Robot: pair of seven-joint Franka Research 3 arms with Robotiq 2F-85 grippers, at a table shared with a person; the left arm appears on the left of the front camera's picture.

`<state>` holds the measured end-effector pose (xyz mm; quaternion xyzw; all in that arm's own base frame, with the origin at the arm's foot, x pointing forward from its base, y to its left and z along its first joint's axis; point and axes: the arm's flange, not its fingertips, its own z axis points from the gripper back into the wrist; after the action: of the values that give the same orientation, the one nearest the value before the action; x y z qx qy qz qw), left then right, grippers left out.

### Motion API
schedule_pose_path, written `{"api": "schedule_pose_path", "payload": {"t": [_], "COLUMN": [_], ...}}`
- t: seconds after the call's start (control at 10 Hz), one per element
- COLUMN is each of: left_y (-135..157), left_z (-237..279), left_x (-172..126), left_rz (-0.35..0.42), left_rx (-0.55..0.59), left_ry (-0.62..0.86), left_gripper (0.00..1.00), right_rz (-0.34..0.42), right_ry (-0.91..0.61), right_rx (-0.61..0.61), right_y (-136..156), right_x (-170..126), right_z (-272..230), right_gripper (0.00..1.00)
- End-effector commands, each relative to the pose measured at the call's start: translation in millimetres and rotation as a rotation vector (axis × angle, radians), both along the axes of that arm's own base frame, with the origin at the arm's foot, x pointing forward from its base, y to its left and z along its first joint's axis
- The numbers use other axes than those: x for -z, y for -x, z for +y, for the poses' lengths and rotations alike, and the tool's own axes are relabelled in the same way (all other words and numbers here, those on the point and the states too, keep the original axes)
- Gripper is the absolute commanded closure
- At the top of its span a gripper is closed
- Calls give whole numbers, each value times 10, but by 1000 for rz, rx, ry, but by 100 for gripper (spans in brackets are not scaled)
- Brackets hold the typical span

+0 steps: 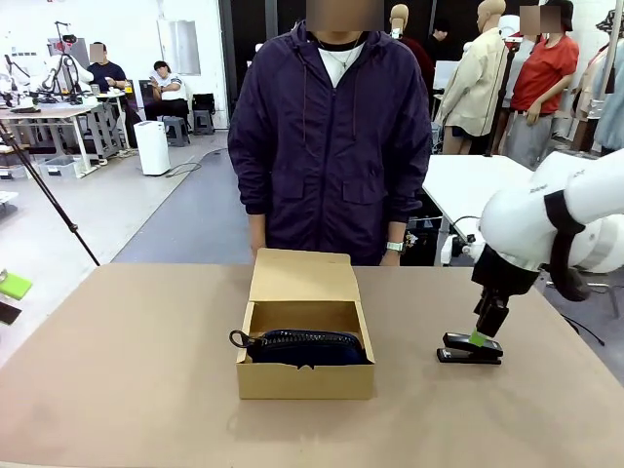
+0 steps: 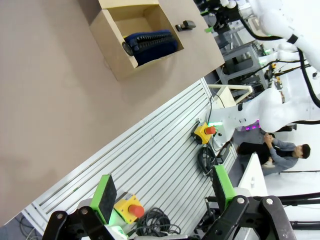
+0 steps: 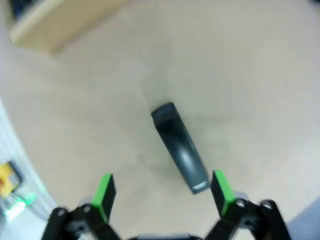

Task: Pack the items into the box.
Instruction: Pick up the item indicated by the person and place it inside the Mailer Box.

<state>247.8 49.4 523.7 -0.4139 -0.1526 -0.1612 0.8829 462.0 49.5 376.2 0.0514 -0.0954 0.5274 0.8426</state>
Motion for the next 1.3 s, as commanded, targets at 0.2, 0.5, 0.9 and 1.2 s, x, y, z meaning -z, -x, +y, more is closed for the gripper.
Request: {"api": "schedule_pose_path", "payload": {"t": [0.2,0.5,0.9,1.2], "left_y": [13,13,13,13], "left_z": [22,22,22,22], "left_x": [18,18,18,18], "left_rz": [-12,-12,-12,-12], "left_rx": [9,9,9,9], "left_ry": [-3,-3,-3,-3], "left_gripper": [0,0,0,0], "right_rz": [-222,-172,-69,-12], "right_ry": [92,112,109,70], "right_rx": [-462,-452,-460,-453], "right_y": [-111,-144,-238,-338], "right_x": [87,18,266,554], "right_z": [9,105,42,32], "right_gripper": [0,0,0,0]}}
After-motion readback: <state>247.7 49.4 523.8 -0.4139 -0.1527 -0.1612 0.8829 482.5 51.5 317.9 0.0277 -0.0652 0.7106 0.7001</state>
